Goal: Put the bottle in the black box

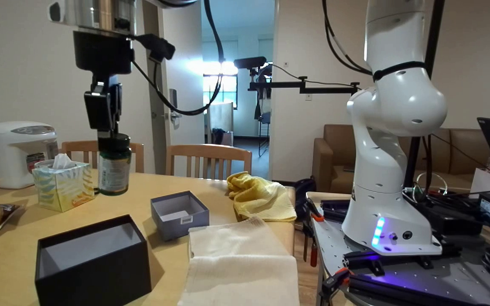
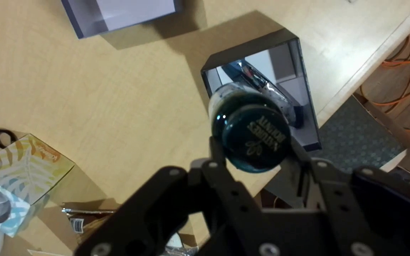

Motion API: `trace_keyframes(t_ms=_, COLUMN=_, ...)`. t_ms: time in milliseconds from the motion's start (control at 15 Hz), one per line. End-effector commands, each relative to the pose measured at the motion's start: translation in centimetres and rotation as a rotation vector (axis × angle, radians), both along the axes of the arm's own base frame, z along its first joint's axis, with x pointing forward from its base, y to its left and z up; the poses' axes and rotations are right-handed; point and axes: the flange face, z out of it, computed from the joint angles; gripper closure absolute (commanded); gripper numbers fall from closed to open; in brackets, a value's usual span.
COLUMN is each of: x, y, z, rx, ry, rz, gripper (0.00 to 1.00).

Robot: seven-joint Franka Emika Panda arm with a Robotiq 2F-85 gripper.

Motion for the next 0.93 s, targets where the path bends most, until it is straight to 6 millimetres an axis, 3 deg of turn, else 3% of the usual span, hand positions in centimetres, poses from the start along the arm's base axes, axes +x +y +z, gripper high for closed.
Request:
trace_keyframes(t_ms=0, x=2.5, y=0.1, z=-1.3, rx=0.005, ry=0.087, rz=0.034, gripper=0.82)
trace_keyframes(t_ms=333, x=3.4, y=0.9, z=-2.9, rx=0.097, ry=0.206, rz=0.048, gripper=0.82)
trace_keyframes(t_ms=867, x=4.0, y=0.8, z=-2.9, rx=0.095, ry=0.272, rz=0.004, gripper=0.82)
